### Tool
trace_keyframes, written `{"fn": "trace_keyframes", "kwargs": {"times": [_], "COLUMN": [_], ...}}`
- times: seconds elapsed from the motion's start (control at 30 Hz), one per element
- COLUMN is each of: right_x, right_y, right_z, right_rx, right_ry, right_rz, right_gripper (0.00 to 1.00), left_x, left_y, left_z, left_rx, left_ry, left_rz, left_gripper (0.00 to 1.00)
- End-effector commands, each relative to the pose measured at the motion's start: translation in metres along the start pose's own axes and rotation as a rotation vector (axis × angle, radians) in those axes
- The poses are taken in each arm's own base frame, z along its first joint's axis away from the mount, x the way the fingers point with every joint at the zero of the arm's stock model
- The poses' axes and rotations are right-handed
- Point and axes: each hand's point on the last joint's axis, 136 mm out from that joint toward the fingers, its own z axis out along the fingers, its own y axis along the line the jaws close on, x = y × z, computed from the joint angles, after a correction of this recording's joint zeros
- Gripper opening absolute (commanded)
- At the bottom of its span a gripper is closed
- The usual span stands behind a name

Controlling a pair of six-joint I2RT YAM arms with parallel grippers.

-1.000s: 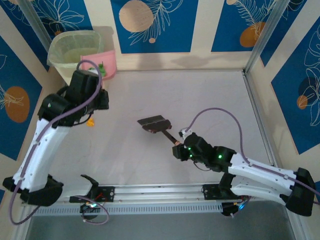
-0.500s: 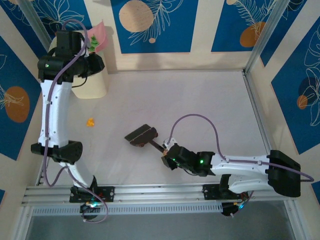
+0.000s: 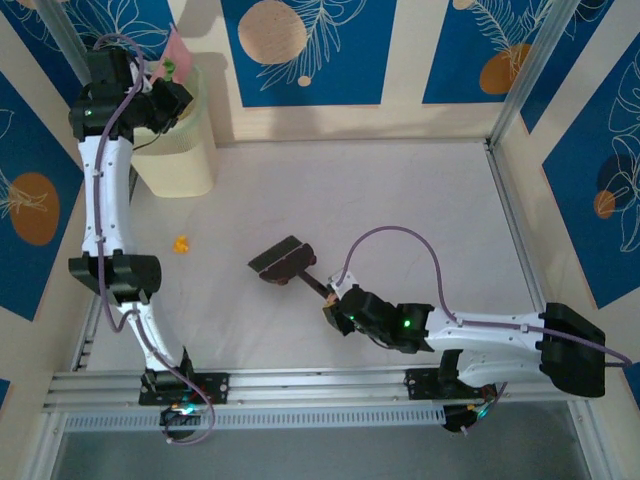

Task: Sweep away the paper scraps from the table

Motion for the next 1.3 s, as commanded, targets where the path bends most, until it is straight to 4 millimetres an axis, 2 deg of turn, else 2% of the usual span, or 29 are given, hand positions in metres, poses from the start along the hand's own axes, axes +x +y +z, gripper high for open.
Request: {"fn": "trace_keyframes", "kwargs": {"times": [0.0, 0.17, 0.37, 0.6, 0.9, 1.27], "right_x": [-0.019, -0.019, -0.019, -0.016, -0.015, -0.014], "right_y": [-0.002, -0.003, -0.004, 0.001, 0.002, 0.001], "right_z": [-0.003, -0.002, -0.001, 0.005, 0.007, 0.01], "right_rx": [0.006, 0.012, 0.012, -0.001, 0.003, 0.014], "right_ry": [-0.079, -0.078, -0.077, -0.049, -0.04, -0.03], "right_rz": [0.02, 0.01, 0.013, -0.007, -0.018, -0.023], "right_gripper": [0.0, 0.0, 0.0, 0.0, 0.0, 0.0], "left_x": [-0.023, -0.043, -0.06, -0.064, -0.063, -0.064], "left_y": [-0.033, -0.034, -0.027, -0.012, -0.002, -0.026], "left_z": [0.004, 0.023, 0.034, 0.046, 0.049, 0.031], "left_rx": [0.168, 0.235, 0.254, 0.289, 0.336, 0.414], "left_ry": [-0.042, -0.066, -0.1, -0.08, -0.081, -0.081], "left_rz": [-0.066, -0.167, -0.241, -0.329, -0.391, -0.329], "left_gripper": [0.0, 0.0, 0.0, 0.0, 0.0, 0.0]}}
